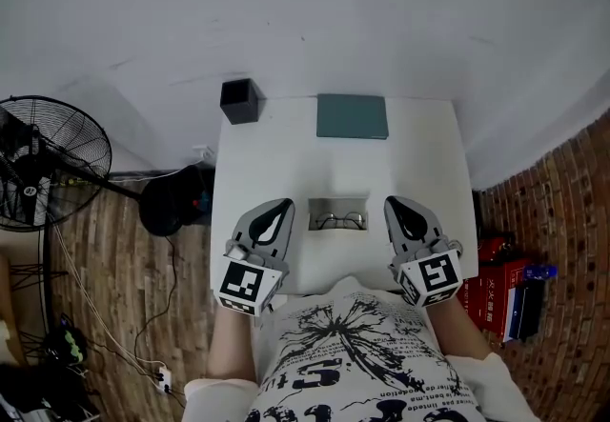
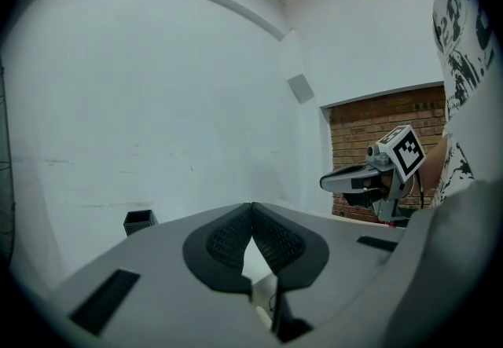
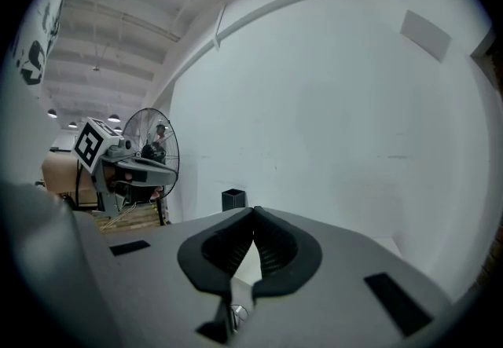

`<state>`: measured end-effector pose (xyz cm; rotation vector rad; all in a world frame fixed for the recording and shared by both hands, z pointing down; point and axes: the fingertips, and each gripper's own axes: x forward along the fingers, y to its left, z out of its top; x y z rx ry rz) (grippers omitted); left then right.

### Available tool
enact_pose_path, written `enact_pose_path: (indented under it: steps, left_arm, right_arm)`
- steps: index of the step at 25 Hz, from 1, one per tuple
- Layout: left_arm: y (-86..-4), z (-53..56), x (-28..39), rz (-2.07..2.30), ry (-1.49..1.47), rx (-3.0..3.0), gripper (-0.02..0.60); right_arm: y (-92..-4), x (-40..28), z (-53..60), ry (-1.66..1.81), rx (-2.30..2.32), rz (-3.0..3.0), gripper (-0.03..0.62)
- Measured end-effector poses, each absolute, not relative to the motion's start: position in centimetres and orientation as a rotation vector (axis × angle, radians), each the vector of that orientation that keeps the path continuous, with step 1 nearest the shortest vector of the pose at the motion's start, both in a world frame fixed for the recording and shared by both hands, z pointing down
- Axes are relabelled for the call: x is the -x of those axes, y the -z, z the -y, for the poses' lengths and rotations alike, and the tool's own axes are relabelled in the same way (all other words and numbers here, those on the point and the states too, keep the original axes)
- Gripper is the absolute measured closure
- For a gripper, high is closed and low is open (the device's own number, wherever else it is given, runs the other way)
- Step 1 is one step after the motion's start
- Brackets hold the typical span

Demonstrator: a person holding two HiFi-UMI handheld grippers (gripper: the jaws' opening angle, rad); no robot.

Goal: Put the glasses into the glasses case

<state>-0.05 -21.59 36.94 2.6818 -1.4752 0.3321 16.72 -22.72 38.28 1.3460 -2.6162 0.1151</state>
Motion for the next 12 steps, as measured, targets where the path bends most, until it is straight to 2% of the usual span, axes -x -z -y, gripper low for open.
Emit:
enact_pose_path:
  steps: [12]
  left_arm:
    - [-36.9, 21.81, -0.47, 1.46, -0.363, -2.696, 0.568]
  right_arm:
    - [-38.06, -17.12, 22.89, -0.074, -1.389, 2.587, 0.58]
